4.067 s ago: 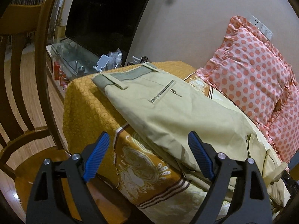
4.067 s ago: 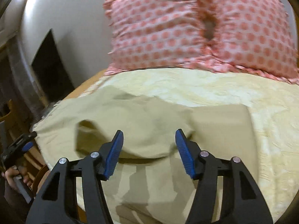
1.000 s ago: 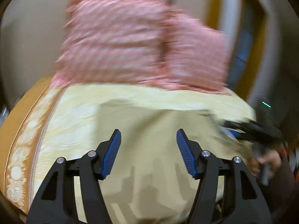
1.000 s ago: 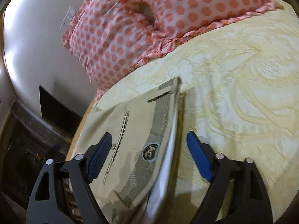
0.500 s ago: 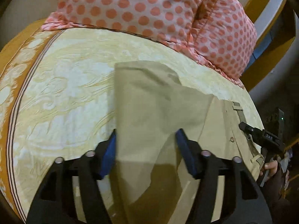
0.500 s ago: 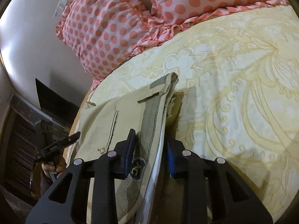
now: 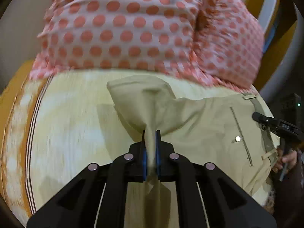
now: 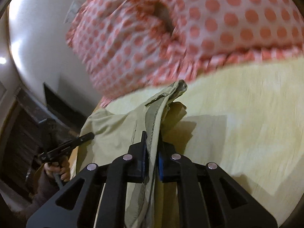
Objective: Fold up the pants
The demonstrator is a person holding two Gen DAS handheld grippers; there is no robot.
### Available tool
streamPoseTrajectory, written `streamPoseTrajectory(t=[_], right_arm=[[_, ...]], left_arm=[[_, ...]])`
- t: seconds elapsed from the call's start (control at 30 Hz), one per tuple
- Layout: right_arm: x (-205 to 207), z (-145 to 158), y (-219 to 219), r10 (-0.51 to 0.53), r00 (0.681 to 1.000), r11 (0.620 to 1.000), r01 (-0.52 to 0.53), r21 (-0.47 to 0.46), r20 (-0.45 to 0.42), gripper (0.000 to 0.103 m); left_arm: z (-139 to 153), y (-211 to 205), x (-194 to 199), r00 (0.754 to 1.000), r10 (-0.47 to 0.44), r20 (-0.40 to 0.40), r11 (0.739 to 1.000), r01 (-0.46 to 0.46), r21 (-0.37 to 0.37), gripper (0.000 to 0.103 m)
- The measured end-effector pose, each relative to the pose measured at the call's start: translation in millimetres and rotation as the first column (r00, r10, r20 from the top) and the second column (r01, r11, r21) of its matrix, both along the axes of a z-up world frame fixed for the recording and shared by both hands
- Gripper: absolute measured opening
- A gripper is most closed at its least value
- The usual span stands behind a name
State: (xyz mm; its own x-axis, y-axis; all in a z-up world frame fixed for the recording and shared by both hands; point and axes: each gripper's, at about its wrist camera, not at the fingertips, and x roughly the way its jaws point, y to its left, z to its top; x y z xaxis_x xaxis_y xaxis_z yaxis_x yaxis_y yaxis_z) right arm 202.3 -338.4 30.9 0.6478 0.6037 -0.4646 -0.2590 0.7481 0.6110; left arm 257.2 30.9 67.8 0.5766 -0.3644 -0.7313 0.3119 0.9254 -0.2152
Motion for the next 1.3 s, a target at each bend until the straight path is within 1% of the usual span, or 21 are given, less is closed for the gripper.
streamPoseTrajectory(t=[0.13,0.2,0.23,0.3,0.33,0.37,0.43,0.47,0.5,0.57,0.6,0.63,0.67,0.73,0.8,0.87,0.93,1.0,1.1,1.2,1.3], right_arm=[[47,-3,-6,-0.099,0.995,0.988,0.097,-0.116,-0.011,0.011],[63,-18,-4,-0.123,0.987,0.973,0.1,-0.207,-0.101,0.025],[62,-19,-6,-0.132,0.985,0.969,0.104,-0.222,-0.114,0.028],[43,-5,-17,-0.179,0.983,0.959,0.163,-0.23,-0.047,0.036],[29,4,-23,-0.175,0.984,0.969,0.171,-0.177,-0.007,0.04],[20,10,-24,-0.155,0.988,0.98,0.154,-0.125,0.009,0.052],[1,15,-17,-0.046,0.999,0.999,0.046,-0.023,0.015,0.058],[-4,13,-12,-0.003,1.0,1.0,0.003,-0.005,0.008,0.065],[-6,10,-5,0.03,1.0,1.0,-0.03,-0.001,-0.008,0.076],[0,-8,9,0.044,0.994,0.998,-0.047,-0.03,-0.095,0.084],[4,-16,10,0.029,0.991,0.998,-0.035,-0.046,-0.134,0.083],[7,-20,9,0.017,0.991,0.999,-0.021,-0.029,-0.132,0.083],[8,-20,6,-0.005,0.99,1.0,0.002,-0.022,-0.139,0.083],[3,-13,3,-0.057,0.982,0.998,0.051,-0.038,-0.179,0.083],[-23,3,7,-0.141,0.98,0.981,0.12,-0.151,-0.138,0.094],[-55,13,22,-0.147,0.988,0.965,0.134,-0.225,-0.042,0.102],[-95,12,42,-0.155,0.987,0.937,0.157,-0.312,0.029,0.102],[-119,0,62,-0.148,0.987,0.907,0.159,-0.39,0.058,0.102],[-139,-20,92,-0.151,0.985,0.85,0.17,-0.499,0.079,0.102],[-147,-33,106,-0.171,0.982,0.839,0.188,-0.511,0.08,0.102],[-150,-41,111,-0.198,0.978,0.826,0.202,-0.527,0.065,0.102]], left_arm=[[-14,-22,56,0.998,0.067,-0.003,0.996,-0.067,0.061,0.01],[-21,-26,63,0.995,0.097,-0.014,0.989,-0.095,0.109,0.016],[-18,-24,59,0.995,0.102,0.002,0.988,-0.102,0.113,0.022],[-7,-17,41,0.989,0.124,0.08,0.981,-0.135,0.143,0.032],[2,-11,26,0.985,0.122,0.126,0.981,-0.139,0.133,0.041],[8,-7,17,0.985,0.11,0.136,0.987,-0.124,0.101,0.044],[16,-6,-4,0.992,0.038,0.118,0.999,-0.037,-0.005,0.047],[15,-9,-9,0.995,0.0,0.098,0.999,0.004,-0.045,0.048],[12,-12,-13,0.997,-0.032,0.073,0.997,0.037,-0.073,0.049],[-9,-24,-8,0.998,-0.061,-0.028,0.995,0.058,-0.077,0.052],[-27,-30,1,0.995,-0.034,-0.099,0.999,0.03,-0.041,0.05],[-35,-32,6,0.992,-0.015,-0.122,1.0,0.012,-0.028,0.042],[-34,-33,4,0.997,0.008,-0.076,1.0,-0.009,-0.01,0.042],[-28,-36,-3,0.997,0.045,-0.063,0.996,-0.04,0.075,0.043],[-14,-31,-28,0.997,0.069,-0.017,0.994,-0.067,0.09,0.059],[1,-26,-71,0.99,0.1,0.095,0.983,-0.113,0.142,0.089],[6,-21,-117,0.969,0.148,0.197,0.959,-0.19,0.212,0.098],[-1,-19,-151,0.963,0.159,0.216,0.953,-0.207,0.221,0.1],[-21,-16,-187,0.969,0.173,0.173,0.955,-0.208,0.21,0.1],[-40,-18,-202,0.971,0.186,0.151,0.951,-0.217,0.221,0.1],[-52,-22,-200,0.971,0.195,0.141,0.946,-0.225,0.236,0.101]])
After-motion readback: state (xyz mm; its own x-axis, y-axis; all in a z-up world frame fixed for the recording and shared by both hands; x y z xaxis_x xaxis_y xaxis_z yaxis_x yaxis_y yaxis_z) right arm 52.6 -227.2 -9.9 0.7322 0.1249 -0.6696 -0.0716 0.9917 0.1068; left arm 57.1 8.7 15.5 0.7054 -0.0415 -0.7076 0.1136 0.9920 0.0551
